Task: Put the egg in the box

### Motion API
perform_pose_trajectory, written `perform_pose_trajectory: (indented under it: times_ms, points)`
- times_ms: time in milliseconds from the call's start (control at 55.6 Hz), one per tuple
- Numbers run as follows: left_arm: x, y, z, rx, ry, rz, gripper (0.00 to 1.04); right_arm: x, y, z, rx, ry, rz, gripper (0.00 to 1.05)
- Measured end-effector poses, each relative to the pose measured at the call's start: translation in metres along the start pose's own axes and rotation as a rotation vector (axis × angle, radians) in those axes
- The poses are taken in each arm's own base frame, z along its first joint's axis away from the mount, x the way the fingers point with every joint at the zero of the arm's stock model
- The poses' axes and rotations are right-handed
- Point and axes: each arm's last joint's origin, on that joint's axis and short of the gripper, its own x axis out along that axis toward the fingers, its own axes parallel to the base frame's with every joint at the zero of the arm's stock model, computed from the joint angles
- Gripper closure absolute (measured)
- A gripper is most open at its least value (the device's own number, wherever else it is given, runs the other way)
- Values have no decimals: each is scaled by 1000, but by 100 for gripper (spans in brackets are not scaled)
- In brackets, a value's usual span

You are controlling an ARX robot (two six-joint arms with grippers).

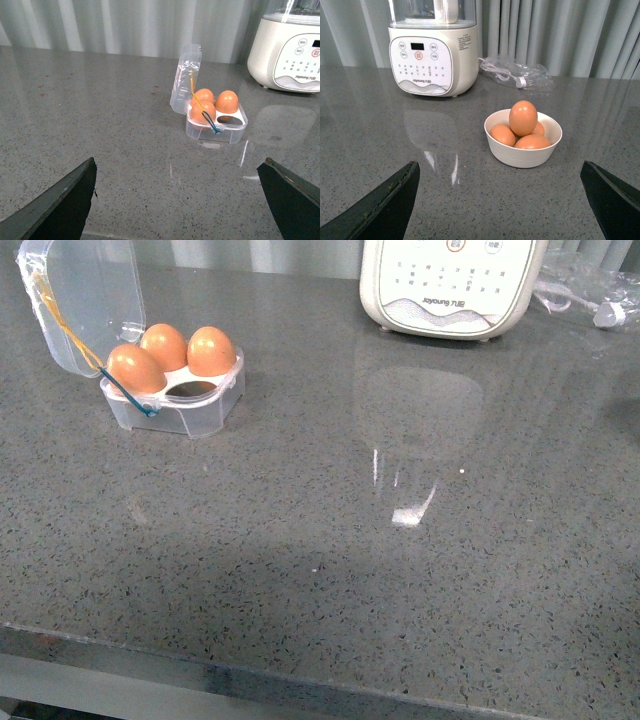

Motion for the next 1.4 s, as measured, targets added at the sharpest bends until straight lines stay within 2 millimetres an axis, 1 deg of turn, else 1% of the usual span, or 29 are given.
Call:
perform_pose_trajectory:
  times_ms: [270, 306, 342, 396, 486, 576, 648, 702, 774, 828, 846, 936, 1062, 1206, 1368, 1404]
  points:
    - [0, 0, 0, 0, 0, 0, 7, 0, 0, 0, 0, 0, 0, 7]
    - [0, 0, 0, 0, 0, 0, 7, 0, 0, -1, 18, 27, -45, 7]
    - [0, 0, 0, 0, 0, 0, 7, 1, -1, -1, 34, 67, -131, 7]
    - [0, 0, 0, 0, 0, 0, 7, 4, -3, 3, 46, 71, -182, 7]
    - [0, 0, 0, 0, 0, 0, 7, 9, -5, 14, 55, 31, -175, 7]
    - [0, 0, 0, 0, 0, 0, 7, 19, -10, 28, 41, -30, -170, 7]
    - [0, 0, 0, 0, 0, 0, 7, 33, -15, 37, 22, -67, -163, 7]
    - [0, 0, 0, 0, 0, 0, 7, 50, -22, 43, -4, -90, -170, 7]
    - [0, 0, 0, 0, 0, 0, 7, 67, -27, 47, -39, -105, -179, 7]
    - [0, 0, 0, 0, 0, 0, 7, 87, -33, 49, -71, -99, -171, 7]
    - [0, 0, 0, 0, 0, 0, 7, 91, -34, 49, -73, -95, -171, 7]
    - [0, 0, 0, 0, 0, 0, 7, 132, -48, 44, -83, 12, -161, 7]
    - [0, 0, 0, 0, 0, 0, 7, 165, -59, 38, -38, 139, -140, 7]
    - [0, 0, 0, 0, 0, 0, 7, 191, -66, 37, -15, 200, -123, 7]
    - [0, 0, 0, 0, 0, 0, 7, 212, -67, 44, 11, 266, -61, 7]
    - [0, 0, 0, 0, 0, 0, 7, 214, -67, 44, 12, 283, -50, 7]
